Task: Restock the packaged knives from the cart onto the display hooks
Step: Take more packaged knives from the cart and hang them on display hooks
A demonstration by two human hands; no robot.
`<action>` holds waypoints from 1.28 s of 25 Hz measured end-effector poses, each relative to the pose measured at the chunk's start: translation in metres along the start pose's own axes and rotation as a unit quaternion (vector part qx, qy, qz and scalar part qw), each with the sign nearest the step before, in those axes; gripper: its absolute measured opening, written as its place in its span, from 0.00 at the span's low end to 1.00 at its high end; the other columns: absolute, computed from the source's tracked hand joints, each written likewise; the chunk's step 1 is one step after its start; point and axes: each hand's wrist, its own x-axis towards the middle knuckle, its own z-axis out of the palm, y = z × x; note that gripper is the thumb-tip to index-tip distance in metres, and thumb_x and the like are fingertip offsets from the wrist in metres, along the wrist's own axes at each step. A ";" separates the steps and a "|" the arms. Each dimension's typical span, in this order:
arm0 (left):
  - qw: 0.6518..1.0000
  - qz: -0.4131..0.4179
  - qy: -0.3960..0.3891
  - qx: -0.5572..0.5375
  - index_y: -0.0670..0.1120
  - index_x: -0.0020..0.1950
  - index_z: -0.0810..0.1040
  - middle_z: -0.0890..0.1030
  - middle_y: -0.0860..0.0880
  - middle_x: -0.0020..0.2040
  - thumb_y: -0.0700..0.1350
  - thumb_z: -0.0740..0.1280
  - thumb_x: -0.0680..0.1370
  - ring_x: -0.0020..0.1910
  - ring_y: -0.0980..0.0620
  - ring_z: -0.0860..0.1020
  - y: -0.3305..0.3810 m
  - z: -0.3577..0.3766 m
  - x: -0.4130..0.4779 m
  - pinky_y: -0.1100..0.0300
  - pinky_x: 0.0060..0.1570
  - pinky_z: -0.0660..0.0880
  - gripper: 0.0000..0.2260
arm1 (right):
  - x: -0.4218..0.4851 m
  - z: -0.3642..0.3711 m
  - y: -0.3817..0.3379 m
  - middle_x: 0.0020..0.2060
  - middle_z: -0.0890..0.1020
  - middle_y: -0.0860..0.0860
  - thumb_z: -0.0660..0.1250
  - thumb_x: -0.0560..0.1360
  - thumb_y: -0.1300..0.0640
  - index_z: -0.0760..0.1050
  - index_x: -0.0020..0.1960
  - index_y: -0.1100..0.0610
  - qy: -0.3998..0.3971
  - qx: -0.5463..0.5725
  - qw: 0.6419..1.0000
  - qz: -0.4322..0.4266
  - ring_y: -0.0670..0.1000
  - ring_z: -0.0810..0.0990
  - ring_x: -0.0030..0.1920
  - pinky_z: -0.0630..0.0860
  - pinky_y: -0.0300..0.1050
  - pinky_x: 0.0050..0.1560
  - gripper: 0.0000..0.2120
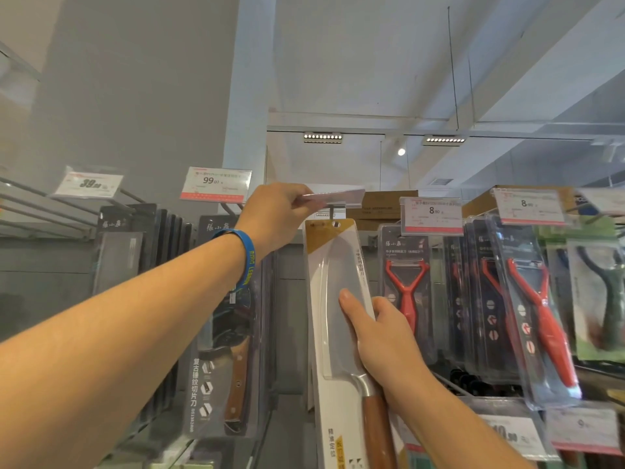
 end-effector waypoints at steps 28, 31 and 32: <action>1.000 -0.006 -0.012 0.026 0.48 0.53 0.82 0.75 0.53 0.33 0.56 0.63 0.81 0.32 0.55 0.71 0.007 -0.005 -0.002 0.63 0.30 0.64 0.14 | -0.001 -0.005 0.001 0.46 0.85 0.50 0.67 0.77 0.35 0.77 0.52 0.52 0.016 0.048 0.998 0.041 0.48 0.86 0.42 0.79 0.37 0.33 0.20; 1.000 -0.004 -0.017 0.023 0.49 0.51 0.81 0.75 0.52 0.33 0.57 0.63 0.80 0.33 0.54 0.72 0.008 -0.005 -0.001 0.63 0.31 0.65 0.13 | 0.002 -0.002 -0.002 0.46 0.84 0.49 0.66 0.77 0.34 0.76 0.52 0.50 0.012 0.026 0.999 0.021 0.48 0.85 0.43 0.80 0.38 0.35 0.20; 1.000 -0.005 -0.017 0.022 0.50 0.51 0.81 0.75 0.52 0.33 0.57 0.63 0.80 0.33 0.54 0.72 0.008 -0.005 0.000 0.62 0.32 0.66 0.13 | 0.003 -0.002 -0.003 0.45 0.84 0.48 0.66 0.77 0.34 0.76 0.52 0.50 0.013 0.022 1.000 0.018 0.47 0.85 0.42 0.79 0.37 0.33 0.20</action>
